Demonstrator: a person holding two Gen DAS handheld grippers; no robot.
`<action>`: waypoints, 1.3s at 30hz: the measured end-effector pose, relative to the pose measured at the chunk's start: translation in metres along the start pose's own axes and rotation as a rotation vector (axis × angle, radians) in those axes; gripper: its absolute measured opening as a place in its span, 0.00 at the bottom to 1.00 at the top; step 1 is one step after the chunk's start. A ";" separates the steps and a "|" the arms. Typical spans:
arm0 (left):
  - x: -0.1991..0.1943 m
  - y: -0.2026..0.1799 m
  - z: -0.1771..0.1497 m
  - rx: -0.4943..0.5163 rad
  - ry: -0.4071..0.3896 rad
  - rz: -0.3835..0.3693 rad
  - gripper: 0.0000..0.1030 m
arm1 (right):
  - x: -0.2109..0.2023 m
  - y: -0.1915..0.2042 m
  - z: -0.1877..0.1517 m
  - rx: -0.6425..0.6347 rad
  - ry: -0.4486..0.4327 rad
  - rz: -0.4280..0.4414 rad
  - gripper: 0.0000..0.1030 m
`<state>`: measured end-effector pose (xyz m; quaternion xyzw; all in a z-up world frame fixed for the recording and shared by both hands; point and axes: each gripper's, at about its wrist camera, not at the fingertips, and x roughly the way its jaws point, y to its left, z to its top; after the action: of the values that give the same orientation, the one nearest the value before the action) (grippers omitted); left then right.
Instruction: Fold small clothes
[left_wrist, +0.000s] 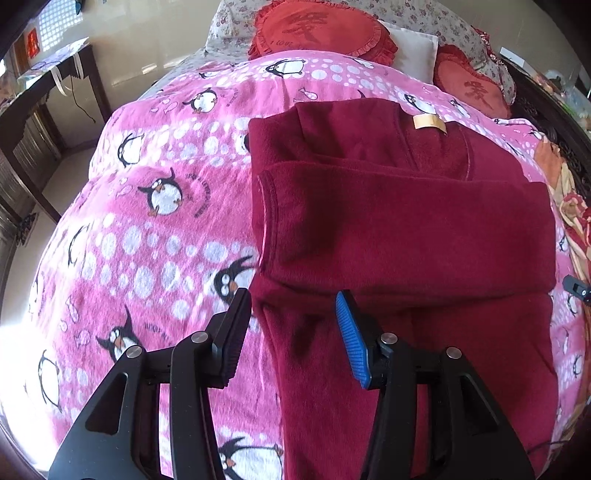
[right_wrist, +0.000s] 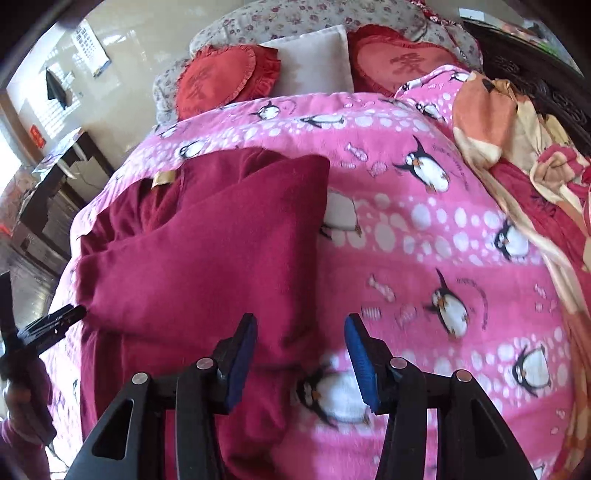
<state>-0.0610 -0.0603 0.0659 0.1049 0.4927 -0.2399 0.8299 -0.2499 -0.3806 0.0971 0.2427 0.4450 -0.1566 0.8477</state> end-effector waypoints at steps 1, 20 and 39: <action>-0.003 0.003 -0.008 -0.006 0.003 -0.007 0.46 | -0.002 -0.004 -0.009 0.004 0.014 0.015 0.46; -0.050 0.021 -0.116 -0.073 0.103 -0.047 0.46 | 0.008 0.004 -0.050 -0.012 -0.012 0.004 0.07; -0.072 0.021 -0.180 -0.071 0.258 -0.156 0.46 | -0.073 -0.046 -0.170 0.083 0.164 0.198 0.60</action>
<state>-0.2173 0.0531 0.0379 0.0669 0.6100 -0.2708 0.7417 -0.4282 -0.3218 0.0618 0.3320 0.4798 -0.0701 0.8091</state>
